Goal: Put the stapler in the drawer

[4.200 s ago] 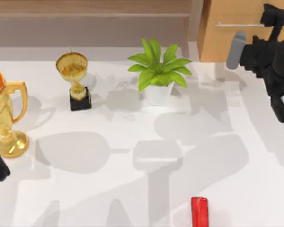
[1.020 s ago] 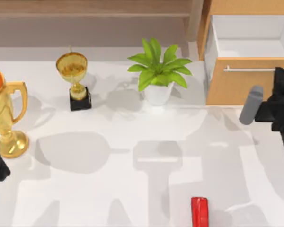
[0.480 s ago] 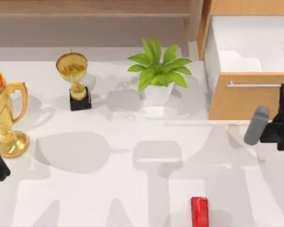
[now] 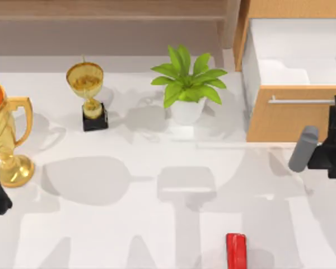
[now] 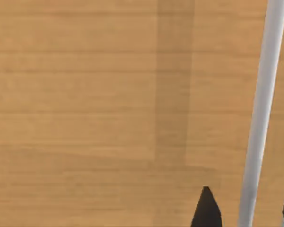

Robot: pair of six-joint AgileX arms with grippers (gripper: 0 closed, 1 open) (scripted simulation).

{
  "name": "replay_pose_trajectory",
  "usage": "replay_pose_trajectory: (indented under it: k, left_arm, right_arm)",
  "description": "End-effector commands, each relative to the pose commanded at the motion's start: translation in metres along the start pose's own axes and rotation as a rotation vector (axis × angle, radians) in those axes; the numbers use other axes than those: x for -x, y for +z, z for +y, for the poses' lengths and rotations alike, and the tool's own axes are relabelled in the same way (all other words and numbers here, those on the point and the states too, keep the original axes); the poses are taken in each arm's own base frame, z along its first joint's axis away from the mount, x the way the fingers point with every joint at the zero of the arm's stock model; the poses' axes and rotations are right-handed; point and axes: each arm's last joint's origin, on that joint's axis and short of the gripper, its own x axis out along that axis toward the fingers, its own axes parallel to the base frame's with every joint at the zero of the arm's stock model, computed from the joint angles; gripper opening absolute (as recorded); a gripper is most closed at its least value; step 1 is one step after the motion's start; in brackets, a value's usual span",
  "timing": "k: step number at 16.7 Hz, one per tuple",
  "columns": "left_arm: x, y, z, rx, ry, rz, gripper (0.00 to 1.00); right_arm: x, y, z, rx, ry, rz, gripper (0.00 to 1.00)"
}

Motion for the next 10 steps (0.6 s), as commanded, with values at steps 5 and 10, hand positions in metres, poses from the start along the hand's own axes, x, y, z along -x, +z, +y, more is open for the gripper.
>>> replay_pose_trajectory:
  k: [5,10]
  left_arm:
    - [0.0,0.0,0.0,0.0,0.0,0.0,1.0]
    - [0.0,0.0,0.0,0.0,0.0,0.0,1.0]
  right_arm:
    - [0.0,0.0,0.0,0.0,0.0,0.0,0.98]
    - [0.0,0.0,0.0,0.0,0.0,0.0,1.0]
